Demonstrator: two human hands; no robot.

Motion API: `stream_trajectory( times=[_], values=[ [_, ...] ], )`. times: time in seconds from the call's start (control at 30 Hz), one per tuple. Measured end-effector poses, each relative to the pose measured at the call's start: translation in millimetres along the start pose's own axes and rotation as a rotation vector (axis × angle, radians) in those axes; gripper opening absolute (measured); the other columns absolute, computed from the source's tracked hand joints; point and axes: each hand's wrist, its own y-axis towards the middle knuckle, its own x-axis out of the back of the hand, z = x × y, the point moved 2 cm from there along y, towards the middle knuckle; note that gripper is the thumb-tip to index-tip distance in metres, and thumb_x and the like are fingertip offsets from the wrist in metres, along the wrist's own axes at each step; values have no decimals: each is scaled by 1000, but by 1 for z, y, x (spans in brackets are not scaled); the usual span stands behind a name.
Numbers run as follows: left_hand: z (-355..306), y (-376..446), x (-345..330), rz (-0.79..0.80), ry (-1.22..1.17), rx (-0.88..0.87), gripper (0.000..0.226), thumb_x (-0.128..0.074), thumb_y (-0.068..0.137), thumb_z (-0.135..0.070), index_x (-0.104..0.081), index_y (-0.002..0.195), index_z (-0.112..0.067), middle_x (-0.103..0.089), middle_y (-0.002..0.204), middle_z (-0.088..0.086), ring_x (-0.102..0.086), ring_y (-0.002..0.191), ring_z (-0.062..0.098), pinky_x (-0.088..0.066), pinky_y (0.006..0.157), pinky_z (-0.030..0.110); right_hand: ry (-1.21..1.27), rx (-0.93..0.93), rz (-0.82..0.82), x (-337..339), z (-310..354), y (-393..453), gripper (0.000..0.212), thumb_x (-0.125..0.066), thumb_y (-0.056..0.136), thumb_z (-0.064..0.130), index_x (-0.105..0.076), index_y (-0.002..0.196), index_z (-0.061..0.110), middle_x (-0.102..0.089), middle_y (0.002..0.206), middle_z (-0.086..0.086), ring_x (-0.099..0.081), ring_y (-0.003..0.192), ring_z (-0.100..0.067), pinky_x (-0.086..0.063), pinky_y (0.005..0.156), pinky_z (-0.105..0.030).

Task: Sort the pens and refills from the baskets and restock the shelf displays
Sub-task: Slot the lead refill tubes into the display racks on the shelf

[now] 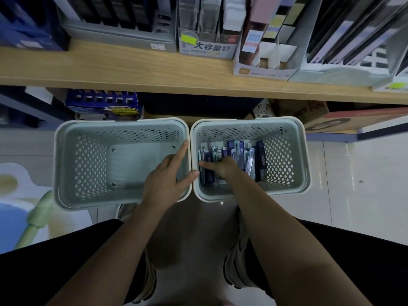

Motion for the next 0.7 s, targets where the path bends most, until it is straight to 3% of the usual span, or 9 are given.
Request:
stream_trajectory(
  times=[0.13, 0.3, 0.5, 0.63, 0.7],
  values=[
    [0, 0, -1, -3, 2, -3, 79, -32, 89, -73, 4, 157, -50, -47, 149, 4, -61, 114, 25, -52, 85, 39, 25, -3, 47, -3, -1, -1, 103, -84, 66, 60, -47, 141, 1, -51, 146, -17, -52, 131, -34, -44, 106, -39],
    [1, 0, -1, -3, 3, 5, 78, -33, 91, -72, 7, 155, -52, -46, 150, 4, -61, 115, 25, -53, 86, 40, 63, 40, 48, -2, 2, -5, 80, -80, 78, 49, -54, 136, 0, -57, 139, -17, -57, 124, -31, -43, 86, -29],
    [0, -1, -1, 1, -4, 7, 79, -31, 89, -72, 5, 156, -50, -46, 150, 4, -61, 115, 24, -52, 86, 39, 146, 51, 115, -7, 4, -9, 71, -86, 73, 43, -60, 128, 6, -66, 127, -9, -63, 114, -29, -51, 101, -44],
    [0, -1, -2, 3, -4, 13, 79, -31, 89, -73, 6, 156, -51, -45, 151, 4, -61, 115, 25, -52, 88, 41, 219, 62, 158, -7, 2, -6, 84, -91, 56, 48, -64, 126, 9, -68, 125, -6, -63, 115, -27, -49, 104, -48],
    [0, 0, -2, 1, -9, 15, 79, -31, 89, -73, 6, 156, -52, -45, 152, 4, -61, 115, 25, -51, 88, 40, 246, 56, 168, -6, 4, -9, 77, -90, 63, 42, -63, 126, 9, -68, 123, -3, -62, 114, -26, -47, 106, -48]
  ],
)
